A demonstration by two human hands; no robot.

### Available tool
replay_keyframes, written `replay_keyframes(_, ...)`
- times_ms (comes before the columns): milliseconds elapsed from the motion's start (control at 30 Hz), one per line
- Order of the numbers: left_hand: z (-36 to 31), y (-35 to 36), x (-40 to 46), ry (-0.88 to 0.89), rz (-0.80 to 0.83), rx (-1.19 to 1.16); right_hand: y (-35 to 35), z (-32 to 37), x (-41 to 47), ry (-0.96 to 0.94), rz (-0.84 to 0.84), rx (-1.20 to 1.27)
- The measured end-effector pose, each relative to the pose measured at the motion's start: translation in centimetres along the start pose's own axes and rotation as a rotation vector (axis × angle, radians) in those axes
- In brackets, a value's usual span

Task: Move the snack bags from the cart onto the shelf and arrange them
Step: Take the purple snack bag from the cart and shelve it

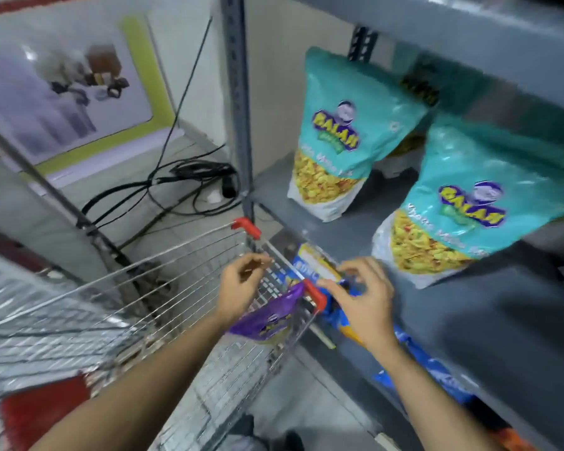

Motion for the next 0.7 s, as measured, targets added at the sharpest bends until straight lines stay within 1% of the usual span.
replay_keyframes(100, 4.3, -3.3, -1.6, -0.09, 0.072, 0.073, 7.7, -2.3, 0.7, -0.005, 0.596, -0.175)
replay_keyframes(167, 7.1, -4.1, -2.5, -0.157, 0.14, 0.139, 11.9, -3.8, 0.8, -0.114, 0.961, -0.376)
replay_keyframes(233, 10.7, -4.3, -3.3, -0.3, 0.238, 0.136, 14.9, -4.6, 0.7, -0.248, 1.227, -0.606)
replay_keyframes(267, 12.5, -4.2, -3.7, -0.362, 0.308, 0.143, 16.0, -4.7, 0.5, -0.283, 1.321, -0.694)
replay_keyframes(333, 16.2, -3.8, -4.3, -0.429, 0.397, 0.192, 17.9, -5.0, 0.0, -0.325, 1.418, -0.796)
replay_keyframes(400, 19.1, -3.0, -5.2, -0.517, 0.441, 0.183, 19.6, -5.7, -0.1, -0.362, 1.425, -0.822)
replay_keyframes(433, 20.1, -2.4, -5.5, -0.565, 0.438, 0.175, 20.2, -6.2, -0.1, -0.363, 1.418, -0.815)
replay_keyframes(467, 20.7, -1.6, -5.7, -0.568, 0.433, 0.157, 20.7, -6.5, 0.0, -0.346, 1.419, -0.797)
replay_keyframes(500, 21.0, -1.0, -5.7, -0.557, 0.396, 0.108, 21.2, -6.9, 0.3, -0.319, 1.432, -0.768)
replay_keyframes(533, 21.4, -0.5, -5.4, -0.535, 0.321, 0.057, 21.6, -7.2, 0.6, -0.289, 1.445, -0.732)
replay_keyframes(600, 21.8, -0.2, -4.6, -0.494, 0.122, -0.059, 22.4, -7.4, 1.2, -0.225, 1.459, -0.669)
replay_keyframes(633, 21.8, -0.2, -4.2, -0.468, 0.059, -0.105, 22.7, -7.5, 1.6, -0.195, 1.454, -0.641)
replay_keyframes(700, 21.6, 0.0, -3.4, -0.457, 0.001, -0.182, 23.2, -7.5, 2.6, -0.104, 1.436, -0.56)
Point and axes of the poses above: each hand's wrist, its own x-axis towards the middle knuckle, its own y-axis out of the palm, z = x × y, the point moved 3 cm from there along x, towards the middle knuckle, and after that the axes turned 1 degree about -y, right-handed, at the moved point
